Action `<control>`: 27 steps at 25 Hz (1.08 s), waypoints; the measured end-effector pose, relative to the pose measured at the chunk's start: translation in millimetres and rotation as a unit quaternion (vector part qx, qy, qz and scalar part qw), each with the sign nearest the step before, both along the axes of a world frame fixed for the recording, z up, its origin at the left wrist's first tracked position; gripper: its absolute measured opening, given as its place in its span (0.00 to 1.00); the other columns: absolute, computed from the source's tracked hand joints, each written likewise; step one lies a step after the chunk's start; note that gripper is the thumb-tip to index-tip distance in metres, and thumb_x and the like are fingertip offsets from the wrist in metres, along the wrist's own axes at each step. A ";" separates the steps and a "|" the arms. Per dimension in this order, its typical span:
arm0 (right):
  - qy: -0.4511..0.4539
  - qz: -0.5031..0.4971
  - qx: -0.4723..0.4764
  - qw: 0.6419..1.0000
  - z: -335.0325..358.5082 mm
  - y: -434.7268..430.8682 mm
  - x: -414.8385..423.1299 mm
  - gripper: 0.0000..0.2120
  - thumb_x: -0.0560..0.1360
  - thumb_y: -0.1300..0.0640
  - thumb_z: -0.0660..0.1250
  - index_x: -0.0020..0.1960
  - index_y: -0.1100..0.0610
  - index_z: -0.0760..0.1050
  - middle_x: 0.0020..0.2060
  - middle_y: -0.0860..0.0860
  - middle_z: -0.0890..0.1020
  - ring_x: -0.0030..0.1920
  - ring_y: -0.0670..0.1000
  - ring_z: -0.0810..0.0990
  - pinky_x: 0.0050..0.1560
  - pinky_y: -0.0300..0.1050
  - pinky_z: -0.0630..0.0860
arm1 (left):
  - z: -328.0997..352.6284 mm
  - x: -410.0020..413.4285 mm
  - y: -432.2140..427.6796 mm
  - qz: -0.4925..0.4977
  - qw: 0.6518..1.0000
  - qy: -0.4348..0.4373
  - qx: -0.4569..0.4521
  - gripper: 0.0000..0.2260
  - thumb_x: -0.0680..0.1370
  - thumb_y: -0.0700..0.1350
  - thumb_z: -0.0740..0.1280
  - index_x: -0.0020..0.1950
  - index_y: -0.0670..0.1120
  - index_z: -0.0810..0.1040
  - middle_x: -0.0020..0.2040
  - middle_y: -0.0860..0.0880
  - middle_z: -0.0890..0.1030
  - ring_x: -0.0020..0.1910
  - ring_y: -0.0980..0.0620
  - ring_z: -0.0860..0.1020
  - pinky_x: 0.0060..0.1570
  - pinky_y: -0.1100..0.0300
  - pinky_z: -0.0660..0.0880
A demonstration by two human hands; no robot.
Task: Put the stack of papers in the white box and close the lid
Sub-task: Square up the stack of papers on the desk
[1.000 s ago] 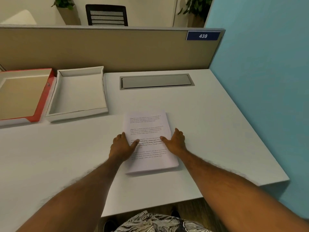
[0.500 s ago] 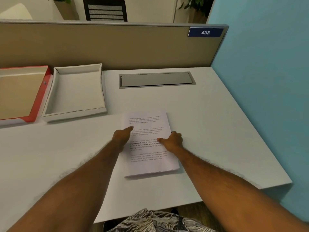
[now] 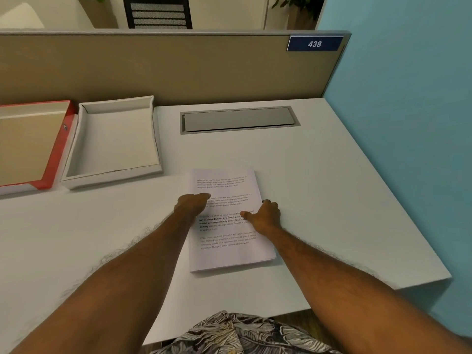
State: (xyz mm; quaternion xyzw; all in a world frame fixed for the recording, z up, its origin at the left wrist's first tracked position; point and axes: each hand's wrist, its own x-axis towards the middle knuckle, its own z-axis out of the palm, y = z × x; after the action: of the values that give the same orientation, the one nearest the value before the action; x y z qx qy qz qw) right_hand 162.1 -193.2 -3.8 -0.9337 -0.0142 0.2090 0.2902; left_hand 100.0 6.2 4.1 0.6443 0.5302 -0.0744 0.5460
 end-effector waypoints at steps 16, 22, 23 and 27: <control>0.006 0.002 0.001 1.000 2.1 0.0 0.3 0.38 0.67 0.41 0.77 0.66 0.63 0.69 0.63 0.60 0.73 0.64 0.60 0.72 0.64 0.53 0.73 | -2.0 1.4 -2.6 0.035 0.999 -0.027 0.009 0.29 0.72 0.49 0.72 0.69 0.39 0.69 0.62 0.40 0.77 0.57 0.39 0.77 0.54 0.49 0.77; 0.005 0.003 0.001 1.000 2.0 -0.6 0.5 0.38 0.66 0.41 0.77 0.65 0.63 0.69 0.62 0.60 0.73 0.64 0.59 0.73 0.64 0.54 0.74 | 0.3 3.4 -5.7 0.062 0.997 -0.020 0.031 0.32 0.73 0.51 0.72 0.70 0.39 0.64 0.64 0.40 0.74 0.59 0.40 0.76 0.53 0.47 0.76; 0.005 0.001 0.002 1.000 2.2 -0.8 0.6 0.38 0.66 0.41 0.77 0.65 0.62 0.69 0.62 0.60 0.73 0.64 0.59 0.73 0.64 0.54 0.74 | 0.8 4.4 -4.6 0.078 0.997 -0.021 0.016 0.33 0.73 0.52 0.72 0.71 0.39 0.63 0.64 0.40 0.74 0.60 0.40 0.75 0.54 0.47 0.75; 0.008 -0.001 0.002 1.000 2.7 -0.4 0.7 0.37 0.67 0.42 0.77 0.66 0.63 0.69 0.63 0.59 0.73 0.64 0.59 0.72 0.63 0.54 0.75 | -1.5 5.6 3.3 0.074 0.995 -0.062 -0.026 0.23 0.74 0.48 0.70 0.65 0.39 0.73 0.58 0.42 0.78 0.52 0.42 0.76 0.50 0.50 0.75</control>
State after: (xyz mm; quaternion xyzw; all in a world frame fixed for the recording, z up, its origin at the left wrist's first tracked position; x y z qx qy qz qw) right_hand 162.8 -193.7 -1.1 -0.9315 -0.0118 0.2164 0.2922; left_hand 105.7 9.5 2.5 0.5923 0.5396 -0.0071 0.5982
